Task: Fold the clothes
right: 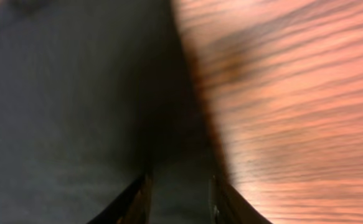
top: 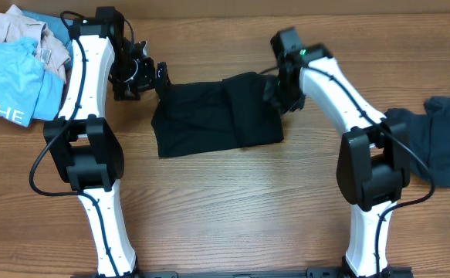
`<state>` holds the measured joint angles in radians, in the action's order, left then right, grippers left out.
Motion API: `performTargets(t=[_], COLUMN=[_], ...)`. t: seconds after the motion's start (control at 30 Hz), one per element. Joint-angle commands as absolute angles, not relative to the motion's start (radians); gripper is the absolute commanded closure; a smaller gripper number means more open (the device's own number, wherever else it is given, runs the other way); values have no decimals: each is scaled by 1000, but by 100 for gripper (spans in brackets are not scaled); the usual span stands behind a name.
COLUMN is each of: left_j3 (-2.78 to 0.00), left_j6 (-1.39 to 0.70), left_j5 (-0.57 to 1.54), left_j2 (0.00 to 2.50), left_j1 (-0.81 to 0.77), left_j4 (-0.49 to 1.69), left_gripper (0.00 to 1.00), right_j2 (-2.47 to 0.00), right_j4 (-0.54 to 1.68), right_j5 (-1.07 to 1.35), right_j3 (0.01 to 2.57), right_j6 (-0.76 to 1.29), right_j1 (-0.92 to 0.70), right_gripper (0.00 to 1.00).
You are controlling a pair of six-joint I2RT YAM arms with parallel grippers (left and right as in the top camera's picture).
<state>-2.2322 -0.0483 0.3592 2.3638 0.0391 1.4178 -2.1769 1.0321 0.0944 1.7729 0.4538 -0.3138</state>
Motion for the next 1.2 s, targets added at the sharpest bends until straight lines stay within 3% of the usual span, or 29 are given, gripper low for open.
performTargets(t=[0.0,0.13,0.23,0.27,0.3,0.37,0.6,0.9,1.17], left_j3=[-2254,-2254,-2254,-2254,-2254,-2238,-1935,-1655,-1549], left_j6=[-29,-29,-29,-30,-30,-57,-89,-91,-148], left_j5=[356,356,355,355,355,355,402,640,647], left_j2=[2362,2362,2362,2362,2362,2362,2362,2362,2362], left_j1=[32,30,32,32,32,32,71,85,65], left_j4=[1421,1419,1427,1425,1415,1388,1223,1077,925], left_gripper=[0,0,0,0,0,0,0,0,0], right_j2=[-2158,-2148,-2120,-2117,-2117,-2117,-2117,-2117,-2117], right_j4=[966,994,1082,1127,1177,1222,1299,1284,1260], right_j5=[193,126,42,-3,-36,-44,-21,-21,32], right_j3=[1681,1723,1851,1908,1965,2012,2025,2025,2025], right_j6=[430,449,449,448,444,444,402,392,392], right_j1=[-348,-358,-358,-353,-344,-322,-201,-196,-196], right_gripper=[67,77,69,44,12,0,0,0,0])
